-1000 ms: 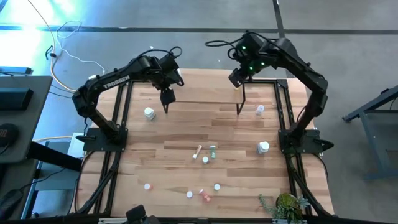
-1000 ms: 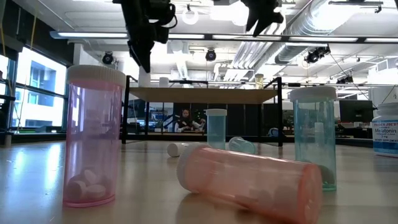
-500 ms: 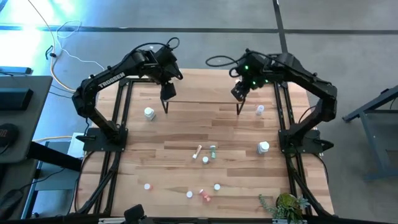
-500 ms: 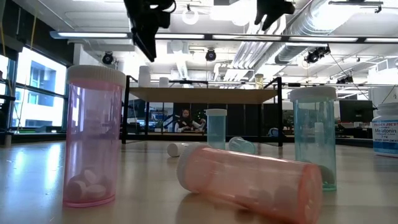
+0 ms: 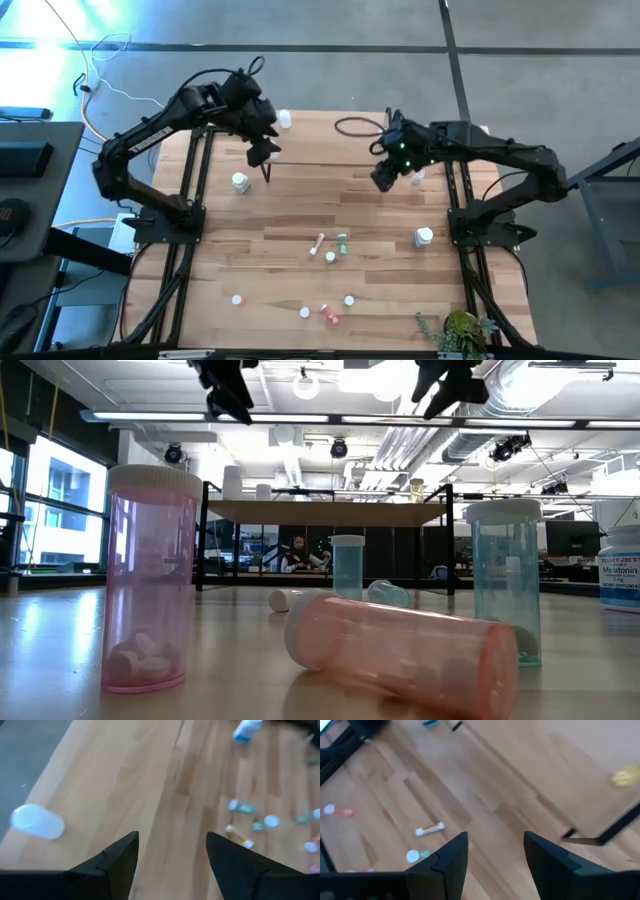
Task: Pick and place medicine bottles onto shelf by color
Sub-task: Put the middle blue pill bottle on the shelf
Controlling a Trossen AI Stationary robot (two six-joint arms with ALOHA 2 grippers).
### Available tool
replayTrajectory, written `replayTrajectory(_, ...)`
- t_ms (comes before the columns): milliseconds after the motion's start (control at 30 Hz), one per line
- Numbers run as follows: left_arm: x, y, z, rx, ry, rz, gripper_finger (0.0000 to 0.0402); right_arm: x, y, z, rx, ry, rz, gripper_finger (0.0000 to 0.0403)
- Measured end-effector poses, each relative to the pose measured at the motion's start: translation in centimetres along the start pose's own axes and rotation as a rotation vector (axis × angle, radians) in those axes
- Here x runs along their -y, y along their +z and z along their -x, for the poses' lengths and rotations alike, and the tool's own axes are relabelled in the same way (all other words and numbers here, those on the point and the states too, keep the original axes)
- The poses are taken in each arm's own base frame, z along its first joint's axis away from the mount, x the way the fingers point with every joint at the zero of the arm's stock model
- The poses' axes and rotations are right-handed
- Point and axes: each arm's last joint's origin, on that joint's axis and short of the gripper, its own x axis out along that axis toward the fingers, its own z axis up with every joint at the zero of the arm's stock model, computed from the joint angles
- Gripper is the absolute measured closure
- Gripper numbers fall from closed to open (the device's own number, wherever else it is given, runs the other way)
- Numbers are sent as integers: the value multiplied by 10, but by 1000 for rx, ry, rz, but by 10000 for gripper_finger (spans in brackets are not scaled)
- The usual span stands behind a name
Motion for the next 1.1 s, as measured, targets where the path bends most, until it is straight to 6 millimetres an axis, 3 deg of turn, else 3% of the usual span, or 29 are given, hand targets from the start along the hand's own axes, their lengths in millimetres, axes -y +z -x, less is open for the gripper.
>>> replayTrajectory(333,21,-35,-11,95,-64,45,179,-37,-21,-21,66,155,142,219)
replayTrajectory(600,51,-54,-15,213,-156,96,179,-52,-37,-37,32,278,205,219)
replayTrajectory(800,73,-61,-19,292,-245,106,179,-59,-46,-47,43,349,312,219)
replayTrajectory(1100,95,-61,-19,315,-317,64,179,-86,-57,-65,87,380,453,219)
